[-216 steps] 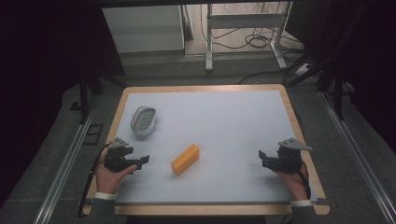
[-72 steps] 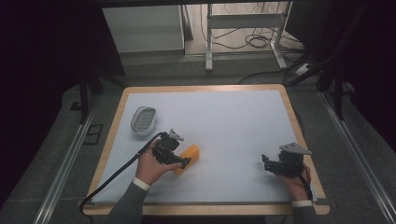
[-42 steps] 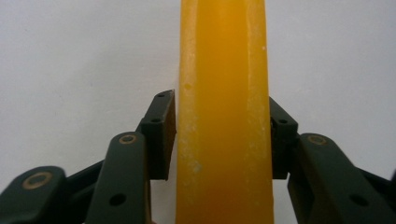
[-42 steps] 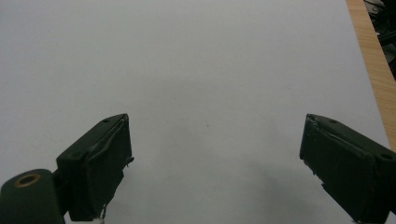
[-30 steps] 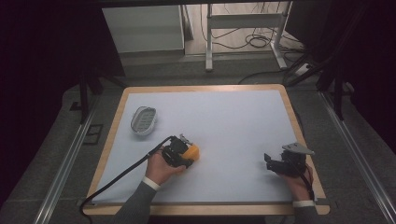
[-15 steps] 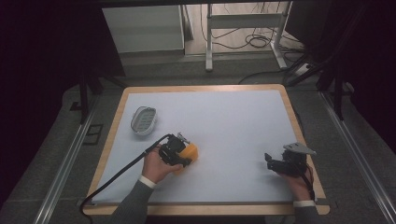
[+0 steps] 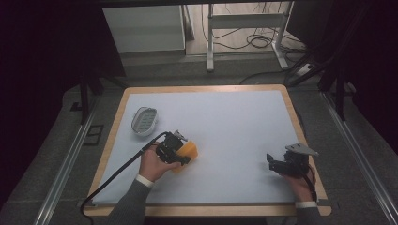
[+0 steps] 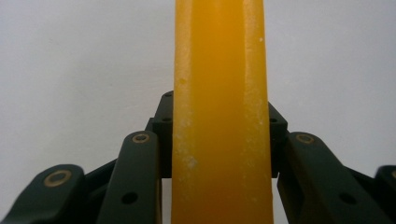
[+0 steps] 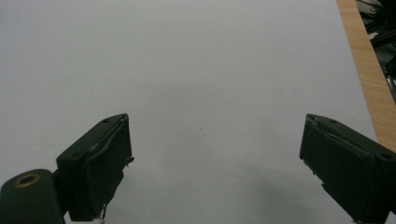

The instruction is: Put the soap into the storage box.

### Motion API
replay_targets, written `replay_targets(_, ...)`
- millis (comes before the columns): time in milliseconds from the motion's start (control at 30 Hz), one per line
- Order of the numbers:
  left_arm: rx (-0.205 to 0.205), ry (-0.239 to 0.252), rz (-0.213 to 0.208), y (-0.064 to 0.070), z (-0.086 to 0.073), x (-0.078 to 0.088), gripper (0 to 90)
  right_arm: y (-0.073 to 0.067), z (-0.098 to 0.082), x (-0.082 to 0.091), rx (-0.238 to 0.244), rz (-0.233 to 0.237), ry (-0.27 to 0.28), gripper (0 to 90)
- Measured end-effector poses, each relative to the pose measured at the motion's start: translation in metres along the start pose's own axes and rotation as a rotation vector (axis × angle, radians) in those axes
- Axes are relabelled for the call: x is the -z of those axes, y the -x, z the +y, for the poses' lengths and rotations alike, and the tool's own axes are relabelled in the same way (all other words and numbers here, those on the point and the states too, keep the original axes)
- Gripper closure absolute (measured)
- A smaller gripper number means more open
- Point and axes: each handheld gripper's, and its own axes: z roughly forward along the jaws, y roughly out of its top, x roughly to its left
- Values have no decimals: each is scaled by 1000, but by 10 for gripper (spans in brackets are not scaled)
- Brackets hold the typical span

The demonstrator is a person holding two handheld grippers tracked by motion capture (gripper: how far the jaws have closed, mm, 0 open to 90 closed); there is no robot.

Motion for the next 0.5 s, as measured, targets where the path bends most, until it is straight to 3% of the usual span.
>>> replay_targets(500,26,28,22,-16,-3,19,610,0,0,0,-1,-3,-1,91)
